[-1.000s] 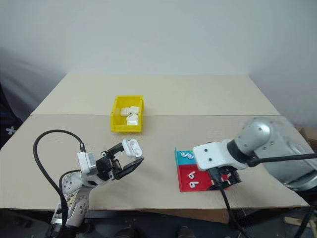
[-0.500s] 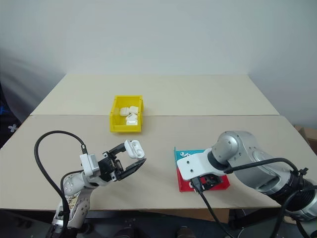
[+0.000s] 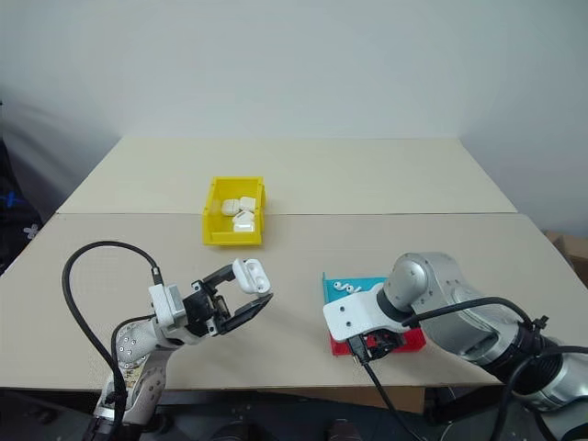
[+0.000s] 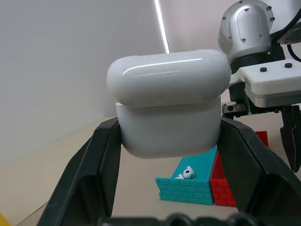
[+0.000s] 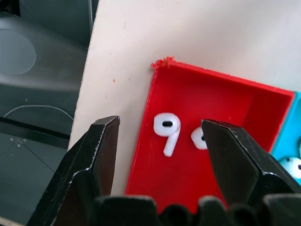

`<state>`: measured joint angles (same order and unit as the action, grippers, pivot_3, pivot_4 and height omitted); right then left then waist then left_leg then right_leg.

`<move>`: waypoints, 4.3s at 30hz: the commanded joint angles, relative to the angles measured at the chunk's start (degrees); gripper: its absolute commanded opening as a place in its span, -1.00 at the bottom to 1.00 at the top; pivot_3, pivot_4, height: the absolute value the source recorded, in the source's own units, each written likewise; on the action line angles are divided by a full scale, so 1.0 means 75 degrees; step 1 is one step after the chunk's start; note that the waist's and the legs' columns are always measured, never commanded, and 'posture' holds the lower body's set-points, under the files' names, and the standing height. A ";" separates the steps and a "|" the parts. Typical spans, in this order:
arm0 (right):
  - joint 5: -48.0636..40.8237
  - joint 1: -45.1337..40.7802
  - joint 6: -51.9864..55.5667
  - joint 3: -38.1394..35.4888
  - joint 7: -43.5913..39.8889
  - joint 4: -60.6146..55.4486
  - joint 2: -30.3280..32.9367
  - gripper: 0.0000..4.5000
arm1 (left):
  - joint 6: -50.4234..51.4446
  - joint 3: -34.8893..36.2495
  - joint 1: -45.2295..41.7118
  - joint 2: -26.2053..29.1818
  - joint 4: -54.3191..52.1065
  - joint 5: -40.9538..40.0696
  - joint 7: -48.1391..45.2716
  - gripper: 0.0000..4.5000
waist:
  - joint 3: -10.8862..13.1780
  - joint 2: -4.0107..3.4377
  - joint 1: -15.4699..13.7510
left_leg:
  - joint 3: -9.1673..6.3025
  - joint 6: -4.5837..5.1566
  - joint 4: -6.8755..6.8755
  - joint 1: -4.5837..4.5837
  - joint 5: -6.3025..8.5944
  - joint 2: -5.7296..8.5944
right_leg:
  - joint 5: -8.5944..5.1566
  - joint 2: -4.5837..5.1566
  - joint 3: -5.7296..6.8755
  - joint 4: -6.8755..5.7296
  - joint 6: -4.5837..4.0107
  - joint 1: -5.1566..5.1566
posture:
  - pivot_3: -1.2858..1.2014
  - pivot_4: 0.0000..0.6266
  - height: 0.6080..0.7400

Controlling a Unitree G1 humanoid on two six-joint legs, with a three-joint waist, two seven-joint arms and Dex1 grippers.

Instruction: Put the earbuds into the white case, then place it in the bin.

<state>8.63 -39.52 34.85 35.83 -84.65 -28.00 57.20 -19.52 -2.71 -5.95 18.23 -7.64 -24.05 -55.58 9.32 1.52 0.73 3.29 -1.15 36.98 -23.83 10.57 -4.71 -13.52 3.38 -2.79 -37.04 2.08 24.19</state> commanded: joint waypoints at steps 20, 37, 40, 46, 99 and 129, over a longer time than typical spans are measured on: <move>0.0613 0.0120 -0.0499 0.0143 -0.0126 0.0383 -0.0307 0.05 | 0.0377 -0.0086 0.0106 0.0276 -0.0528 0.0129 0.0444 0.23 | 0.0000 0.0000 0.0004 | 0.0000 0.0000 -0.0002 0.0000 0.0000 -0.0001 | -0.0005 0.0000 0.0001 0.0001 -0.0002 0.0002 | 0.03 -0.52 1.00; 0.0812 0.0205 -0.0550 0.0030 -0.0142 0.0365 -0.0361 0.05 | 0.0413 -0.0143 0.0058 0.0293 -0.0434 0.0213 0.0447 0.23 | 0.0000 0.0000 0.0001 | 0.0001 -0.0001 -0.0002 0.0000 0.0001 0.0000 | -0.0007 0.0000 0.0001 0.0002 -0.0001 0.0003 | 0.03 -0.52 1.00; 0.0859 0.0209 -0.0589 0.0027 -0.0160 0.0363 -0.0335 0.05 | 0.0419 -0.0162 0.0055 0.0280 -0.0427 0.0226 0.0455 0.23 | 0.0000 0.0000 0.0003 | 0.0001 -0.0001 -0.0003 0.0000 0.0001 0.0000 | -0.0008 0.0000 0.0001 0.0002 -0.0001 0.0002 | 0.03 -0.52 1.00; 0.0876 0.0237 -0.0680 -0.0018 -0.0145 0.0379 -0.0322 -0.11 | 0.0425 -0.0178 0.0068 0.0280 -0.0381 0.0287 0.0487 0.23 | 0.0000 0.0000 0.0002 | 0.0001 -0.0001 -0.0003 0.0000 0.0001 0.0000 | -0.0011 0.0001 0.0001 0.0002 0.0002 0.0003 | 0.03 -0.52 1.00; -0.7149 -0.0328 -0.1088 -0.6942 0.3511 0.0519 -0.4358 -0.66 | 0.2184 -0.0520 -0.0980 -0.0147 -0.1791 -0.1533 -0.0048 0.23 | 0.0004 0.0005 0.0036 | -0.0007 0.0001 -0.0016 -0.0002 0.0000 -0.0002 | 0.0004 -0.0008 0.0002 0.0003 -0.0010 -0.0004 | 0.03 -0.52 1.00; -0.6340 0.0898 -0.2839 -0.5034 0.2055 0.0959 -0.3930 -0.66 | 0.2226 -0.0492 -0.1061 -0.0276 -0.1848 -0.1699 -0.0548 0.23 | 0.0004 0.0004 0.0012 | -0.0010 0.0002 -0.0016 -0.0003 0.0000 -0.0003 | -0.0005 -0.0009 0.0003 0.0008 0.0002 -0.0004 | 0.03 -0.52 1.00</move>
<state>-39.17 -32.89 15.13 -1.60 -68.72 -20.30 27.04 -2.40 -6.52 -13.18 16.39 -19.90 -36.10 -59.66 9.35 1.54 0.82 3.22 -1.14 36.86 -23.85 10.57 -4.73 -13.56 3.32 -2.77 -36.97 2.10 24.15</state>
